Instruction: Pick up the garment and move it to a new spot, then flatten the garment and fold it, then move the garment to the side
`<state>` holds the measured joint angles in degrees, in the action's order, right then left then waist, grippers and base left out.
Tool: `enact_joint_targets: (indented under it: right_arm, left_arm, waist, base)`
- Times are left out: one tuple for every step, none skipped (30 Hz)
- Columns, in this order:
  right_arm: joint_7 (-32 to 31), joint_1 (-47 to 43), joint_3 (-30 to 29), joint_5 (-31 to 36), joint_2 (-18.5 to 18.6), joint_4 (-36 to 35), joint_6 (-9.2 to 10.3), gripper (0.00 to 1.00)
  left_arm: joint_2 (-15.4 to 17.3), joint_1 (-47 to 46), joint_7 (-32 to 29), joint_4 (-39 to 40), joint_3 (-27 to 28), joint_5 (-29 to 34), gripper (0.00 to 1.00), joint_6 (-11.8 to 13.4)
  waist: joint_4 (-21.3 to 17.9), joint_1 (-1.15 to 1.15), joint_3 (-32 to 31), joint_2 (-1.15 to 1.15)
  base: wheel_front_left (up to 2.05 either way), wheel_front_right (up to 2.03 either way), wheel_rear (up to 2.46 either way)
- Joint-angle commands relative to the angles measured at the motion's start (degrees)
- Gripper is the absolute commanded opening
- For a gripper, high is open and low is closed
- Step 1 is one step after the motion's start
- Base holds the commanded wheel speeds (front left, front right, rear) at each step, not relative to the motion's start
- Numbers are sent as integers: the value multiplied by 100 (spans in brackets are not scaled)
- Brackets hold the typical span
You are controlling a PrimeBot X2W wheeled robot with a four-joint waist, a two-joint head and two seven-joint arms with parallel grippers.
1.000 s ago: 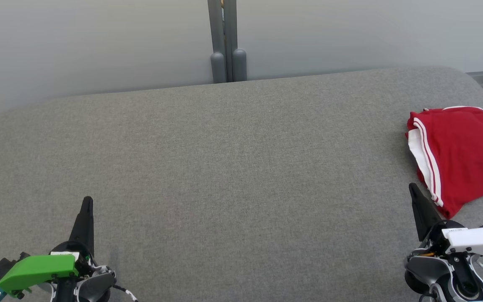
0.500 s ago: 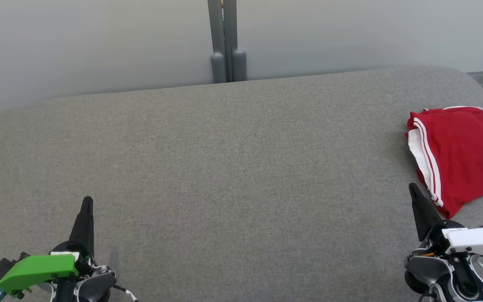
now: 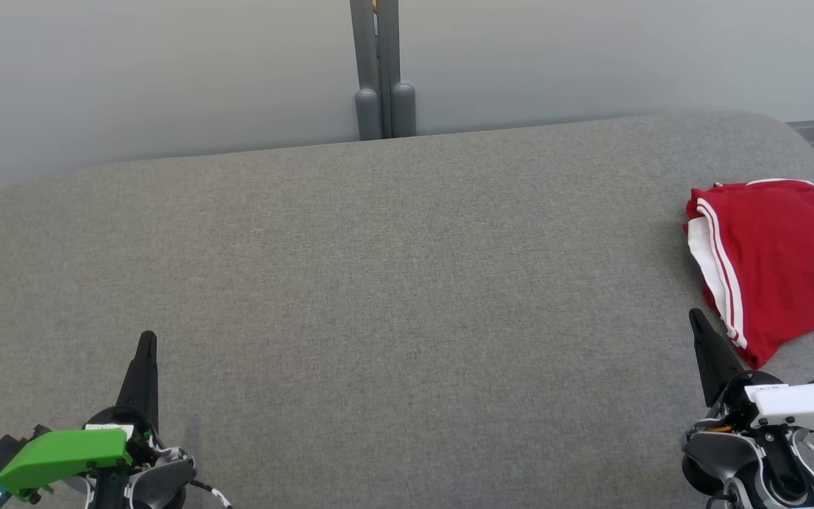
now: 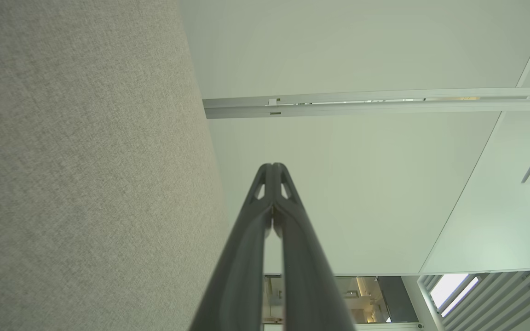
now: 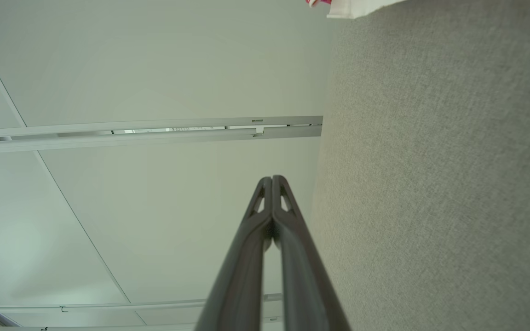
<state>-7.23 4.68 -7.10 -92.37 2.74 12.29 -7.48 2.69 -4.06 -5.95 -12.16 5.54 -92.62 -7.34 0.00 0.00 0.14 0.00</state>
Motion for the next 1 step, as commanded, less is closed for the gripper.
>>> enact_joint_targets:
  right_arm:
    - [-7,-63,-13,-38,25,-26,-2,0]
  left_arm:
    - [36,-59,-3,14,23,-14,0,-33]
  waist:
    - [0,0,0,0]
  base:
    - [0,0,0]
